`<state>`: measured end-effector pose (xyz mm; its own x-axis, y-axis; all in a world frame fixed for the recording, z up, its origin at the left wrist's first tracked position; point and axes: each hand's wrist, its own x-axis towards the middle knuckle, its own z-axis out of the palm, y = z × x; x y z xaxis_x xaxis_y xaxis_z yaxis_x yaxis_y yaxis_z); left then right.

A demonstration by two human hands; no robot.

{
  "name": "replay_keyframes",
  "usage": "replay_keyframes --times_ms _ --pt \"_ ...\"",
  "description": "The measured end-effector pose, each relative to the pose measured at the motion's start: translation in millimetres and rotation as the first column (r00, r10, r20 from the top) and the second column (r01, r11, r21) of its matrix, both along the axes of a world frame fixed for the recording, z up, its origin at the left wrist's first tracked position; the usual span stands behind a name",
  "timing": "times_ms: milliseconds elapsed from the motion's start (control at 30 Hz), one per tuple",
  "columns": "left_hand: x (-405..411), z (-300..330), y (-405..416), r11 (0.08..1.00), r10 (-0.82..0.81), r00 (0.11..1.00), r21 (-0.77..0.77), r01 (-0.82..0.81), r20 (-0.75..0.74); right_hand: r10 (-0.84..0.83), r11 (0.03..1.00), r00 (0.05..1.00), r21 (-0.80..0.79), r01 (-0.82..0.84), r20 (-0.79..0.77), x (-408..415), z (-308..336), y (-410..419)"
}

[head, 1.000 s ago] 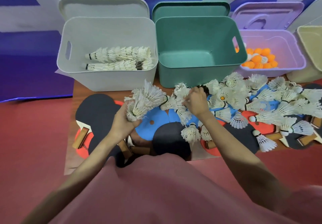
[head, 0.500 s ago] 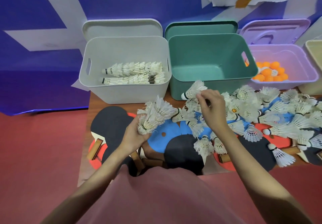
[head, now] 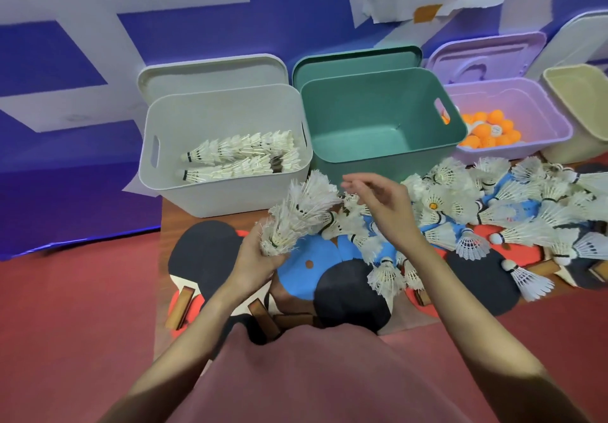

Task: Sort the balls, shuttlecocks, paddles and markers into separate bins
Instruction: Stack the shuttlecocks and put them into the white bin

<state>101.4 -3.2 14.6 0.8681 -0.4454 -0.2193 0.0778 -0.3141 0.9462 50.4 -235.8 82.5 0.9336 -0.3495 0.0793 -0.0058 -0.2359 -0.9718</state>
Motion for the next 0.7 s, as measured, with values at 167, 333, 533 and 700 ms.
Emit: replay_keyframes --times_ms 167,333,533,700 --pt "0 -2 -1 1.000 0.000 1.000 -0.013 0.000 0.019 -0.429 0.898 0.893 -0.173 0.405 -0.135 -10 -50 -42" --pt "0 0 -3 1.000 -0.012 0.999 0.003 0.012 0.043 -0.334 0.794 0.841 -0.607 0.009 -0.425 -30 -106 -48" --pt "2 2 -1 1.000 -0.015 1.000 -0.005 0.015 0.025 -0.333 0.706 0.811 -0.698 -0.124 -0.481 -29 -119 -47" --pt "5 0 4 1.000 -0.024 1.000 -0.004 0.024 0.019 -0.430 0.617 0.862 -0.785 0.062 -0.269 -24 -87 -44"
